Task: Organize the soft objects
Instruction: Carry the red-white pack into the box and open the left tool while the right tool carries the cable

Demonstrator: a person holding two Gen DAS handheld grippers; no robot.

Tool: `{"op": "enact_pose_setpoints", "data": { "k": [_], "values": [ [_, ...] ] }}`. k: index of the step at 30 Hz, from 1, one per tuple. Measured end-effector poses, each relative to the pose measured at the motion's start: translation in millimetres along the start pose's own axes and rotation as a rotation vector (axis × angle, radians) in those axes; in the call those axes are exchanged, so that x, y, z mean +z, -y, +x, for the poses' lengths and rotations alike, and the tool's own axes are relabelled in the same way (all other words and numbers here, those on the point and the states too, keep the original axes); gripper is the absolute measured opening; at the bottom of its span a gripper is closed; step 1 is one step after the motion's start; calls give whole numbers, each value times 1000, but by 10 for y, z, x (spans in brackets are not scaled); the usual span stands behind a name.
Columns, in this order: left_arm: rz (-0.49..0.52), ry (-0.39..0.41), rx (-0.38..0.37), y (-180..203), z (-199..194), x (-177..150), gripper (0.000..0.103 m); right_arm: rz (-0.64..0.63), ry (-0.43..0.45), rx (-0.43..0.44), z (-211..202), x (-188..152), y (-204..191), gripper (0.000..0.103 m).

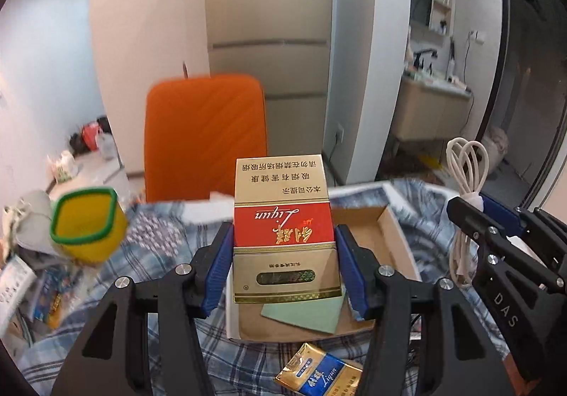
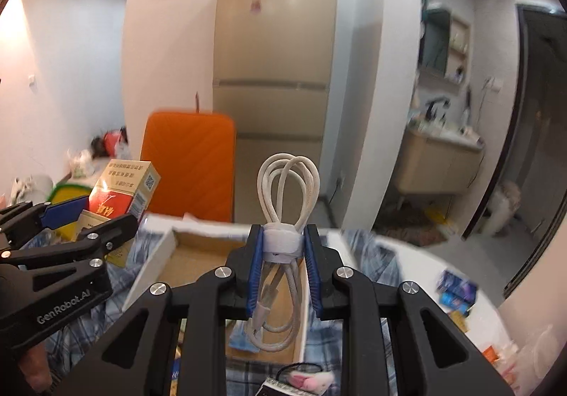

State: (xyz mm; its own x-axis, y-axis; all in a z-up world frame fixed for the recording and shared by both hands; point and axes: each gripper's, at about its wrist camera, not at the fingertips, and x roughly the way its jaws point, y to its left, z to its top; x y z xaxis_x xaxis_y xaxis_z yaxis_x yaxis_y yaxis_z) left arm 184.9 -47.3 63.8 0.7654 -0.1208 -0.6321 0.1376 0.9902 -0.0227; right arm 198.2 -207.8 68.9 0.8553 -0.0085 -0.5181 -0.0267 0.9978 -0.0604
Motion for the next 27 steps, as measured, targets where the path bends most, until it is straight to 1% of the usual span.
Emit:
{"op": "enact_pose_setpoints", "data": {
  "k": [2,5,8,10,12,13,15,17,18,20,21,22,27],
  "values": [
    [-1,-42,-4,3,156,-56,55,-4,-37,6,163,-54,-13,25],
    [39,-57,40,42,307,-131,55,-10,-120,29,454,-158,-16,24],
    [25,-102,18,4,439,-186,55,14,-194,55,656,-264,26,25],
    [27,-116,29,-2,488,-207,55,24,-230,57,785,-318,57,25],
    [26,-124,35,-1,517,-223,56,27,-249,53,830,-395,59,24],
    [22,-131,34,-9,530,-230,58,28,-256,55,860,-420,60,25],
    [14,-140,26,-19,548,-237,74,26,-271,65,892,-438,91,25],
    [13,-132,30,-30,545,-242,80,32,-286,75,926,-467,121,25],
    [15,-132,33,-26,538,-242,83,37,-290,74,935,-476,125,27],
    [18,-130,35,-52,530,-237,83,40,-279,70,921,-466,143,38],
    [18,-126,36,-62,520,-235,83,40,-264,68,898,-451,153,51],
    [18,-118,37,-67,501,-233,83,39,-246,63,860,-429,161,56],
    [9,-86,39,-92,384,-194,83,42,-208,54,708,-329,181,56]
  ]
}}
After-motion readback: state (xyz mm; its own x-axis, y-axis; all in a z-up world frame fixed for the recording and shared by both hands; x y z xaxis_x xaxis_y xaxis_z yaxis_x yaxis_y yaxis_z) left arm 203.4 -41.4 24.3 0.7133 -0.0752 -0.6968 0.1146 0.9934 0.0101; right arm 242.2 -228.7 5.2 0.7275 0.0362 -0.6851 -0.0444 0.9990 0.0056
